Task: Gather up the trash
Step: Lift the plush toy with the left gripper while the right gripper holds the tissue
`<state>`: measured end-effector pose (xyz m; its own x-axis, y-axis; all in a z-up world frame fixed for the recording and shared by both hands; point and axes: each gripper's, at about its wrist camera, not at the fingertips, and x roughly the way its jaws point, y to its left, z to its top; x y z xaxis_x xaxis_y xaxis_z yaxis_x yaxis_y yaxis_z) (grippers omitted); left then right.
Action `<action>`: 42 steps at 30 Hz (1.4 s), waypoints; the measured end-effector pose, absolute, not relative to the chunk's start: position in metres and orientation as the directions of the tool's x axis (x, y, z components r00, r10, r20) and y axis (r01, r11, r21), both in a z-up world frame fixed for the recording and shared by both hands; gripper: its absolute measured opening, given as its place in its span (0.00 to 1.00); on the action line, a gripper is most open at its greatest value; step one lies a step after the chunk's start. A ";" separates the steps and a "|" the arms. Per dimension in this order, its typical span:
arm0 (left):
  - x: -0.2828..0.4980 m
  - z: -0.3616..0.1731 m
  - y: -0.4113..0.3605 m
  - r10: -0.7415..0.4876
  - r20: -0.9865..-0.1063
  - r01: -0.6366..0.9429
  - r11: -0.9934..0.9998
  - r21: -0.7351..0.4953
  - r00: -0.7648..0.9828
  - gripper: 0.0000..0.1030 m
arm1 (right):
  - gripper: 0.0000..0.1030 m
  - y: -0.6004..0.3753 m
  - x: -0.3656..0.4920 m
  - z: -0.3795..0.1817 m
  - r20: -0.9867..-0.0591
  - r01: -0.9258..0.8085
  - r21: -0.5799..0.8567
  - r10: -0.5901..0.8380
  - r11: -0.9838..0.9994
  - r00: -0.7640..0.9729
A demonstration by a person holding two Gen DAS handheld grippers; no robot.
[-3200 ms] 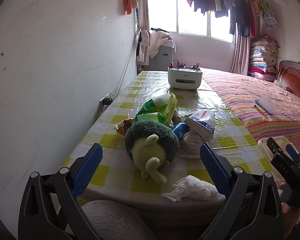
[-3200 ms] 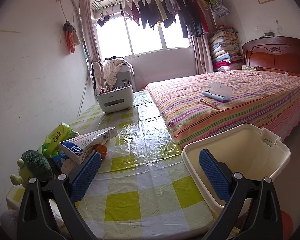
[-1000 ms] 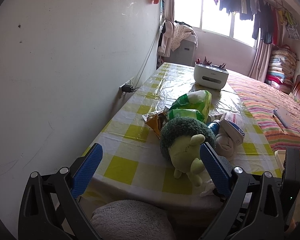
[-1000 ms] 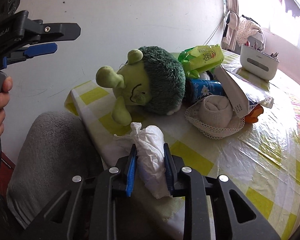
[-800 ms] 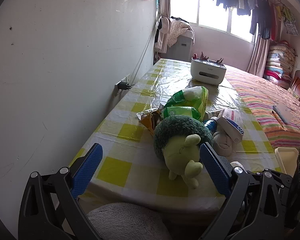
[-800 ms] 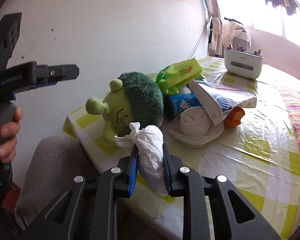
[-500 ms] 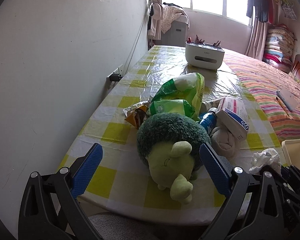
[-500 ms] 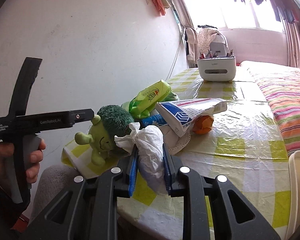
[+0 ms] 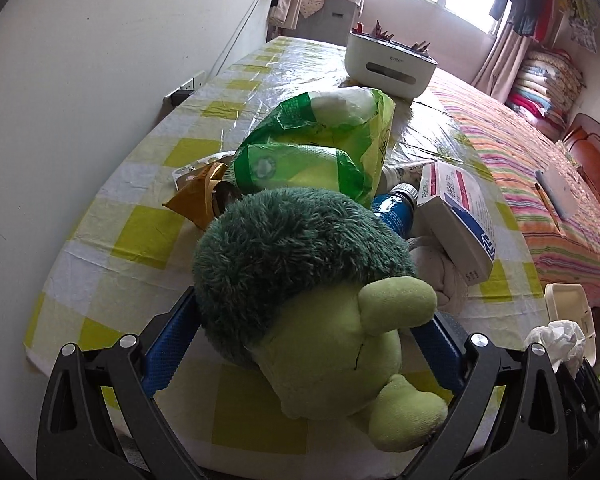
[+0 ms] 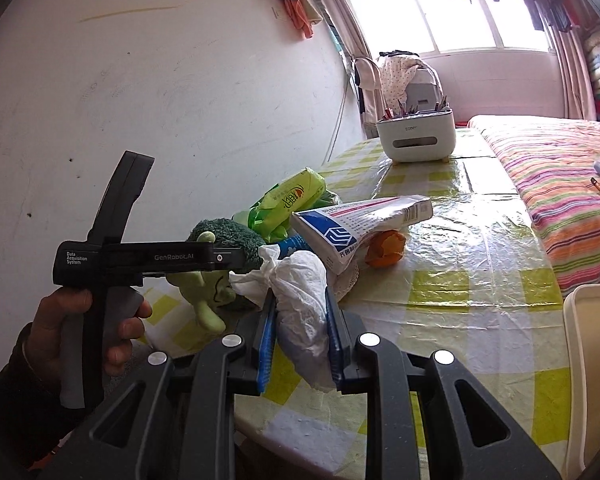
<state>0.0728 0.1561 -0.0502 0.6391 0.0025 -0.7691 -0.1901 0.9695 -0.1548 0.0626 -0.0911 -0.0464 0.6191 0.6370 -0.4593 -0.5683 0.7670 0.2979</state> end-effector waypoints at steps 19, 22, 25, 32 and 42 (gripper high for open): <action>0.039 -0.032 0.117 0.075 -0.583 -0.128 0.990 -0.051 0.809 0.71 | 0.21 -0.121 0.055 -0.034 -0.380 -0.480 0.357 0.594 0.801 0.709; 0.032 -0.024 0.108 0.069 -0.536 -0.113 0.992 -0.050 0.841 0.71 | 0.21 -0.129 0.054 -0.032 -0.369 -0.459 0.368 0.580 0.809 0.726; 0.029 -0.019 0.097 0.056 -0.505 -0.089 0.995 -0.041 0.861 0.71 | 0.21 -0.137 0.052 -0.028 -0.355 -0.433 0.373 0.558 0.820 0.750; 0.032 -0.014 0.070 -0.008 -0.484 -0.021 0.998 -0.055 0.875 0.71 | 0.21 -0.160 0.049 -0.022 -0.337 -0.350 0.384 0.483 0.854 0.808; 0.042 0.009 0.017 -0.123 -0.459 0.115 0.992 -0.047 0.880 0.72 | 0.21 -0.199 0.046 -0.017 -0.354 -0.122 0.379 0.266 0.917 0.897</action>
<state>0.0416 0.0174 0.0087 0.8801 -0.1232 -0.4586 0.1146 0.9923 -0.0467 0.0457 -0.1988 -0.0172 0.8967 0.2656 -0.3541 -0.1220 0.9172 0.3792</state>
